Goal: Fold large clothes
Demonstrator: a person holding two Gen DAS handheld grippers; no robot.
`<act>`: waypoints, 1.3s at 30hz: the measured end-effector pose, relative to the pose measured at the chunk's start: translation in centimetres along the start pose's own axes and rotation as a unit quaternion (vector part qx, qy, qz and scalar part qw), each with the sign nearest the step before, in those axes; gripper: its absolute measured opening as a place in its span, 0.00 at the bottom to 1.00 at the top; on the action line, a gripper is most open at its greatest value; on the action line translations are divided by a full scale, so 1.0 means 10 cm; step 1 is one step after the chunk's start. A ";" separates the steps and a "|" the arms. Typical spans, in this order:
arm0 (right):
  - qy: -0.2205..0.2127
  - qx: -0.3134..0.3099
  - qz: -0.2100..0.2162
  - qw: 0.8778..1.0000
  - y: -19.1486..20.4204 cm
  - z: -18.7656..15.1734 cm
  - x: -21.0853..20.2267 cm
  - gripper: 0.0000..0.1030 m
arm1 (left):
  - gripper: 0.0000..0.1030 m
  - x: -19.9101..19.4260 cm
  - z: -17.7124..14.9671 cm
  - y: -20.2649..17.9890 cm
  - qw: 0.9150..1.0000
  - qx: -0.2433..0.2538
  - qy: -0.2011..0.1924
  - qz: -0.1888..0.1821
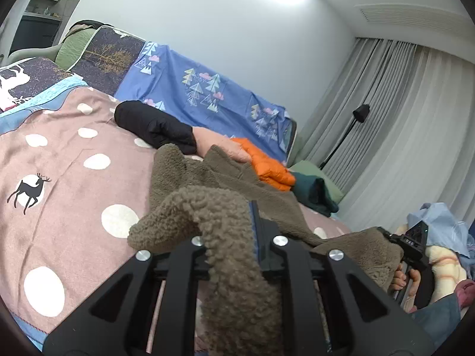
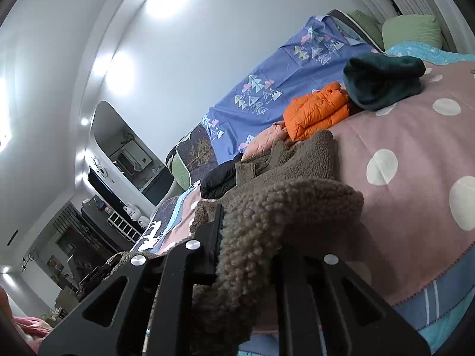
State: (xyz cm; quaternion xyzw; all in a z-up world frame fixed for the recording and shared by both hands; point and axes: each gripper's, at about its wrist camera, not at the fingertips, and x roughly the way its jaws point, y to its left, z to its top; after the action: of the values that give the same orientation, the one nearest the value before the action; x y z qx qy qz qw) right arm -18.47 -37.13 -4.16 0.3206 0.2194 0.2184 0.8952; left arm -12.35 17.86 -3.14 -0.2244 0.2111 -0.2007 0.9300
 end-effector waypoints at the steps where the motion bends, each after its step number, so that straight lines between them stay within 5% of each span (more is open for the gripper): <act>1: -0.004 -0.004 -0.004 1.000 0.01 0.02 0.03 0.12 | 0.12 0.02 0.02 0.00 1.000 0.002 0.003 0.003; 17: -0.026 -0.037 -0.052 0.998 -0.10 0.49 0.74 0.13 | 0.12 0.85 0.60 0.13 0.999 0.027 0.017 0.031; 24: -0.031 -0.056 -0.111 0.992 -0.30 0.71 1.33 0.13 | 0.12 1.36 0.77 0.44 0.997 0.023 0.022 0.065; 32: 0.035 -0.101 -0.260 0.960 -0.86 0.48 2.32 0.13 | 0.14 2.36 0.47 1.01 0.984 0.034 0.069 0.162; 39: 0.034 -0.092 -0.248 0.964 -0.93 0.45 2.30 0.16 | 0.16 2.36 0.46 1.07 0.987 0.025 0.061 0.146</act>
State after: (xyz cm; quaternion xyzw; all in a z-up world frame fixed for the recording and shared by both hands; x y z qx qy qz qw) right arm 4.87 -33.55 -13.04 0.1650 0.3016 0.0193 0.9388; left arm 12.43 17.10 -11.92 -0.1557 0.2929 -0.0813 0.9399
